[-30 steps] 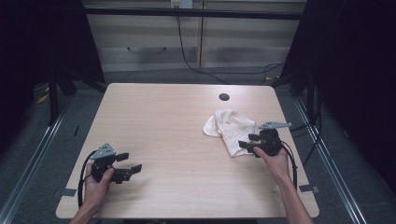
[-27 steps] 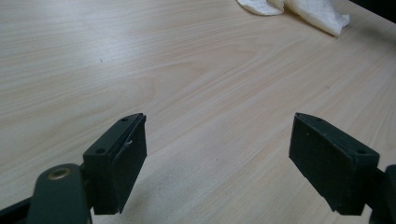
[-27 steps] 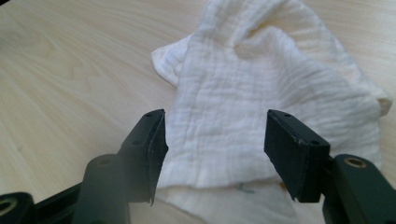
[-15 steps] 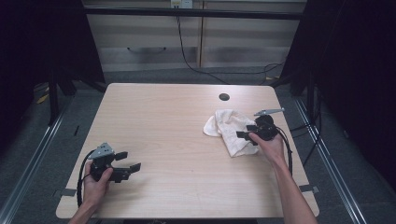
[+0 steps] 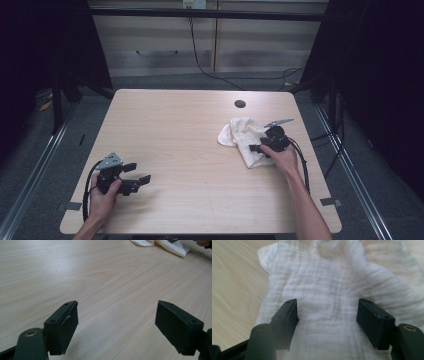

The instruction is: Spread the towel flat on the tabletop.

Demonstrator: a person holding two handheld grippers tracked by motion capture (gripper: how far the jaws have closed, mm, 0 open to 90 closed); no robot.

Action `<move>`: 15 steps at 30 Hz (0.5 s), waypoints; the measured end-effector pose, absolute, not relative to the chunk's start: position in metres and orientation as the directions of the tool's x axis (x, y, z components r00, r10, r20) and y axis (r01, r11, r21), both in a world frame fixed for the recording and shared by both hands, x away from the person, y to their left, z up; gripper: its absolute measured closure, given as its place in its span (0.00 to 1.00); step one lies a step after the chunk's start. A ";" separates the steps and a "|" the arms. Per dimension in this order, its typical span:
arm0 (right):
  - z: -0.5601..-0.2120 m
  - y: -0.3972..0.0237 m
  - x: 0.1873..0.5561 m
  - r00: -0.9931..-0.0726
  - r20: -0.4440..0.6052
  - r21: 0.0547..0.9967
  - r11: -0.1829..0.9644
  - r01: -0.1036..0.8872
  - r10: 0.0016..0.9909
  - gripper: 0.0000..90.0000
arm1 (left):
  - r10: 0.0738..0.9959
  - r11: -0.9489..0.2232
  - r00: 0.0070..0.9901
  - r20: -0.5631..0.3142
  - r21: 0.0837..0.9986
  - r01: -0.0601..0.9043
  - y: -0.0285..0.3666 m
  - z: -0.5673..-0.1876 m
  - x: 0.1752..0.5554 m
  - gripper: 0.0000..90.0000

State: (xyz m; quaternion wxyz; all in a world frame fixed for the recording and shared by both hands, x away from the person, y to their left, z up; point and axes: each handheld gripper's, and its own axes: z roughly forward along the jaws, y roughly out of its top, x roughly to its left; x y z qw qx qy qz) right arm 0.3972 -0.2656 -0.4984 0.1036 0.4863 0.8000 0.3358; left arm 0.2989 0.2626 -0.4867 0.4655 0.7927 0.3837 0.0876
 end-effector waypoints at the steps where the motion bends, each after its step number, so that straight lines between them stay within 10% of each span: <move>1: -0.500 -0.263 0.397 -0.512 0.131 0.644 0.320 0.695 0.849 0.38 | 0.690 -0.273 0.690 -0.219 0.805 0.527 0.263 -0.487 0.299 0.20; 8: -0.496 -0.258 0.392 -0.544 0.121 0.625 0.362 0.691 0.830 0.86 | 0.683 -0.278 0.697 -0.220 0.804 0.526 0.262 -0.486 0.298 0.20; 15: -0.498 -0.257 0.388 -0.539 0.156 0.631 0.336 0.699 0.828 0.93 | 0.690 -0.272 0.690 -0.219 0.805 0.528 0.263 -0.487 0.300 0.20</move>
